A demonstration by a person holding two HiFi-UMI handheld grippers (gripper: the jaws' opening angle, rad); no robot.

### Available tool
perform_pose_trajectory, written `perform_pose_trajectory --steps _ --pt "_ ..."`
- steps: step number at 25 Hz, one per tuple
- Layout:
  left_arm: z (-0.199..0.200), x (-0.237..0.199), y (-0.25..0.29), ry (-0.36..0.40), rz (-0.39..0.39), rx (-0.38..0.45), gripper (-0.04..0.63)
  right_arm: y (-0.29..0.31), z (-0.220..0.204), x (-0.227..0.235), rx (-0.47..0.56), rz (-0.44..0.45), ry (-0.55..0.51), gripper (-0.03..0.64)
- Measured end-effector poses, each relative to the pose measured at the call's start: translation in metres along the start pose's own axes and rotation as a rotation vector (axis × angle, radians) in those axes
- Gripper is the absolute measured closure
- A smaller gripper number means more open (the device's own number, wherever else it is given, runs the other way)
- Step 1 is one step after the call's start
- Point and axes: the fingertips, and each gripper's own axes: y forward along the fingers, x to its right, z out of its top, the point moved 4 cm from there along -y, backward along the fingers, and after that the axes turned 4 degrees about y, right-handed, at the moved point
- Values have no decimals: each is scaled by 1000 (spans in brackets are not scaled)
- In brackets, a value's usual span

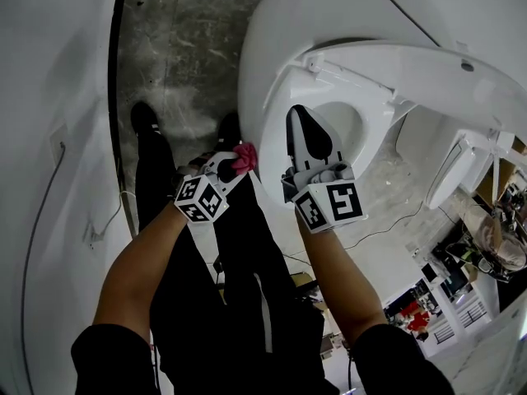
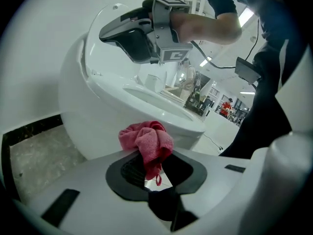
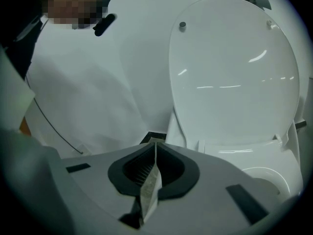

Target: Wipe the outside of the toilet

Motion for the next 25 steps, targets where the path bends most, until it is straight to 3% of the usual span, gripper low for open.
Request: perform_pose_trajectory --steps 5,11,13,17,25 --pt "-5 18 5 -6 -50 -20 506 -4 -4 -1 -4 -4 -3 580" --pt "-25 60 10 -52 -314 -78 505 -5 -2 -5 -10 -3 -1 580" --pt "-36 60 4 -78 -321 -109 505 -6 3 -8 -2 2 -6 580" --pt "-37 15 -25 -137 -181 -118 505 -10 19 -16 11 16 -28 580" --pt "28 -168 -99 -190 252 32 505 -4 59 -32 51 19 -53 580"
